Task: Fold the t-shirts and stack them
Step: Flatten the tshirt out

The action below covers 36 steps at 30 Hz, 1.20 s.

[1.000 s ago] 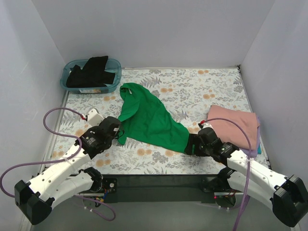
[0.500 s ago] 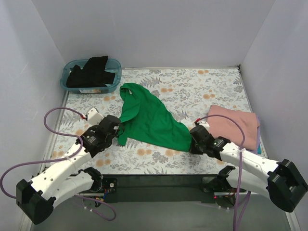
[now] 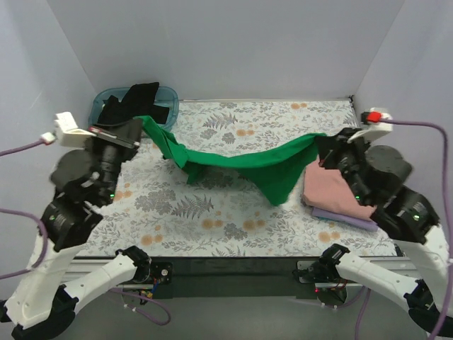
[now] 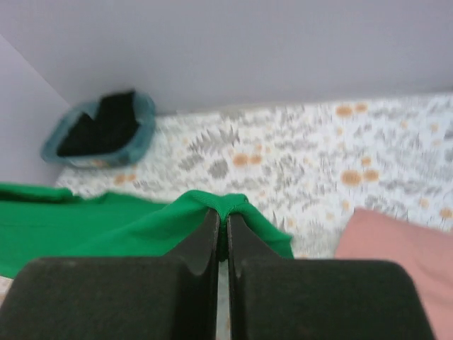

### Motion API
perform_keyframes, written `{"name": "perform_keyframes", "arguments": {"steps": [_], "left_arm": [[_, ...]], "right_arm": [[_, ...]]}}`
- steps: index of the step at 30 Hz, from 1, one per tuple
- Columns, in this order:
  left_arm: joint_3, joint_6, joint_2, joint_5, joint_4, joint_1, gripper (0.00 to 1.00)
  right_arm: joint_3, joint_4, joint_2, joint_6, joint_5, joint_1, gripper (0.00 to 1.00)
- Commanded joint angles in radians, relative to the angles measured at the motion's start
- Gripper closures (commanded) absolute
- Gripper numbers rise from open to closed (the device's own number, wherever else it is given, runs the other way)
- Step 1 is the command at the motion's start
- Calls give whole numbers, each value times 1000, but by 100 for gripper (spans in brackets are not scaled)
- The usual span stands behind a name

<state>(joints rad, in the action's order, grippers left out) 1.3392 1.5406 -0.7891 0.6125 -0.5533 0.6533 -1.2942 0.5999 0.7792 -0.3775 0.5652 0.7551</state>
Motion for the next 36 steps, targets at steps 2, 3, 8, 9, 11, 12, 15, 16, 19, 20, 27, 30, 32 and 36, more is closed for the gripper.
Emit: {"name": "perform_keyframes", "arguments": {"steps": [2,3,8,9,11,12,15,16,19,20,27,30,32,36], "left_arm": [[240,-154,10,-51,88,-6,100],[283,-181,1,-78,96,-6,100],[633,-238,-96,-287,73,-6,100],[676,-241,-119,-302,66,-6,100],[742,-246,-125,-322,61,-6,100],[755,-249,-127,-335,62,-6,100],[761,-260,-124,-310,64,-6,100],[752,-264,-124,-303,64,-6,100],[686,-293,-130,-216,78,-6,100],[666,-310,-133,-177,81,-6,100],[249,-428,-191,268,265,-4,100],[129,-419,-264,377,323,-9,100],[8,-401,-306,360,397,-58,100],[-28,-240,-504,79,362,-262,100]], "right_arm": [[-250,28,-18,158,-57,4,99],[-292,29,-21,166,-92,4,99],[-445,31,-52,144,-350,6,99],[-456,31,-51,141,-360,4,99],[-479,29,-51,134,-381,4,99],[-499,29,-47,132,-395,4,99],[-524,29,-34,130,-415,4,99],[-524,29,-28,132,-391,4,99],[-496,28,-2,138,-319,4,99],[-482,26,5,138,-294,4,99],[-252,-9,110,134,57,6,99],[-143,-43,195,115,238,-6,99],[-73,-89,273,109,207,-69,99],[69,-280,426,114,-143,-302,99]]}}
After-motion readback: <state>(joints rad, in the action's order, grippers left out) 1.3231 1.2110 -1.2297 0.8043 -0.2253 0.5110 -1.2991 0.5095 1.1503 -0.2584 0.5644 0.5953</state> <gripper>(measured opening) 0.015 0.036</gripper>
